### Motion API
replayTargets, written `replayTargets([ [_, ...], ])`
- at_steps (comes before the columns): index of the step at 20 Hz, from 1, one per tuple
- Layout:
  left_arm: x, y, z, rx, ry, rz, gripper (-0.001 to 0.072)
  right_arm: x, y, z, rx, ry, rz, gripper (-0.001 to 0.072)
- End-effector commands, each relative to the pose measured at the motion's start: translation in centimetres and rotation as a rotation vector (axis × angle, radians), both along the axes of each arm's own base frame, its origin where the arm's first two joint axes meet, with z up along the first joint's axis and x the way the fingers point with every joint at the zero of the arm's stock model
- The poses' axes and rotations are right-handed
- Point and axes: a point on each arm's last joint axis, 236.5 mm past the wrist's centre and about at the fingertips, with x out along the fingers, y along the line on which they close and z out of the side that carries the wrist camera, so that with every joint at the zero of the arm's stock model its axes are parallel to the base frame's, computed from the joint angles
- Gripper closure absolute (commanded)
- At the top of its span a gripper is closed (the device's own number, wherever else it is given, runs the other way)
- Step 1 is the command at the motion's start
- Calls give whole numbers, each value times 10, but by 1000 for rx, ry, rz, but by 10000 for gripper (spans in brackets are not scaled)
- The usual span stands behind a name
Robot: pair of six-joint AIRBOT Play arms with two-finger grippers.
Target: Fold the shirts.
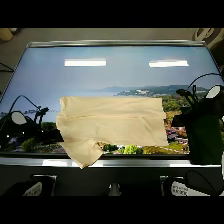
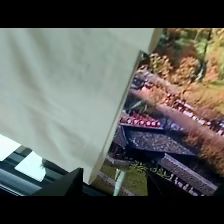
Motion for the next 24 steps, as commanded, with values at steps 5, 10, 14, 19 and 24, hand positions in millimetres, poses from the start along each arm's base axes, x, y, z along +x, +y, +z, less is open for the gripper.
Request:
replayTargets([
  [5, -40, -34, -37, -93, 18, 73, 248, -27, 10, -16, 68, 62, 7, 263],
  [10, -47, -45, -49, -89, 64, 27, 249, -54, 19, -39, 94, 134, 11, 214],
  [14, -44, -45, -50, -86, 51, 30, 680, -75, 26, -54, 110, 189, 8, 146],
  [19, -33, -45, -40, -87, -4, 25, 682, -82, 35, -77, 126, 176, -35, 159],
  [24, -23, -45, -27, -89, -69, 21, 683, -59, 37, -87, 123, 79, -104, 633],
])
